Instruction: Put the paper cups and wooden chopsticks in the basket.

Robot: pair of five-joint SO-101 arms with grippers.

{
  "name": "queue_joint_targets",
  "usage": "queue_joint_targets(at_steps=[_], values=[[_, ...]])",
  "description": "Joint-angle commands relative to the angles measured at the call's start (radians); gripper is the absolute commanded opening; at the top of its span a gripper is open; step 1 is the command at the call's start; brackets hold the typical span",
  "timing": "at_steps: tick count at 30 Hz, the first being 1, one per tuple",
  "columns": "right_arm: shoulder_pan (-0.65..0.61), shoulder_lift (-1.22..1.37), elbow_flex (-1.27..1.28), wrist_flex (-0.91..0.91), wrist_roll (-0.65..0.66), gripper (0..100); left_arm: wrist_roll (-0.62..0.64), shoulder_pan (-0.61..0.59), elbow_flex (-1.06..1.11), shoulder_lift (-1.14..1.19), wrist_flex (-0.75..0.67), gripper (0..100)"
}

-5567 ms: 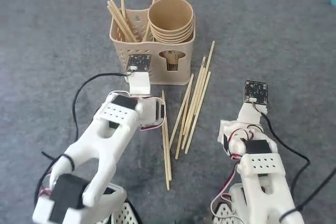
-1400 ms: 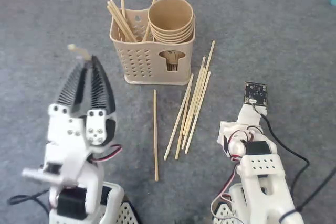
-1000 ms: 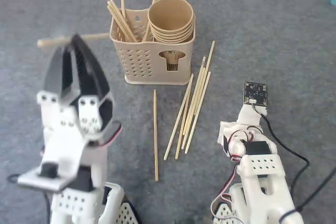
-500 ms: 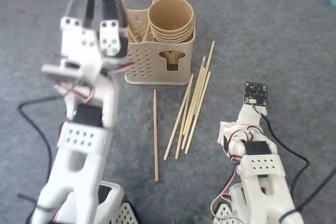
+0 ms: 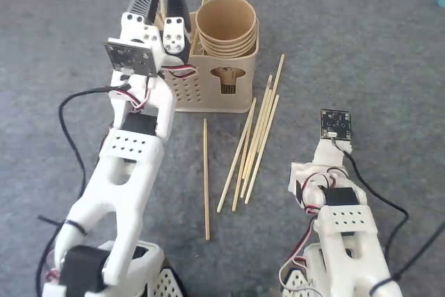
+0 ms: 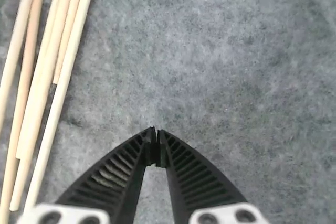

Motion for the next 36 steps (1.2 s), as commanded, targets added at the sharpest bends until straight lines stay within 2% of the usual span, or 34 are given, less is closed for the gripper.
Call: queue_joint_targets(at_steps=[1, 4, 9, 11, 16, 18, 20, 22, 25, 32, 36], values=[[0.007, -0.027, -0.008, -0.015, 0.018, 0.6, -0.005, -0.025, -0.051, -0.005, 0.06, 13], [0.007, -0.027, -0.008, -0.015, 0.02, 0.6, -0.005, -0.046, -0.088, -0.005, 0.146, 19], [0.005, -0.027, -0.008, -0.015, 0.02, 0.6, -0.005, -0.129, -0.159, -0.048, 0.33, 17], [0.005, -0.027, -0.008, -0.015, 0.02, 0.6, -0.005, -0.166, -0.156, -0.12, 0.485, 15], [0.005, -0.027, -0.009, -0.015, 0.02, 0.6, 0.0, -0.327, -0.156, -0.331, 1.049, 10], [0.004, -0.027, -0.009, -0.015, 0.02, 0.6, 0.002, -0.393, -0.147, -0.396, 1.212, 10], [0.004, -0.027, -0.009, -0.015, 0.02, 0.6, 0.003, -0.433, -0.107, -0.443, 1.309, 10], [0.004, -0.027, -0.009, -0.013, 0.02, 0.6, 0.003, -0.459, -0.031, -0.479, 1.355, 10], [0.004, -0.027, -0.009, -0.008, 0.018, 0.6, 0.003, -0.494, 0.127, -0.526, 1.35, 10], [0.004, -0.036, -0.032, -0.002, 0.02, 0.6, -0.006, -0.612, 0.479, -0.589, 1.194, 10], [-0.019, -0.027, -0.172, 0.128, 0.021, 0.6, -0.071, -0.634, 0.57, -0.586, 1.18, 10]])
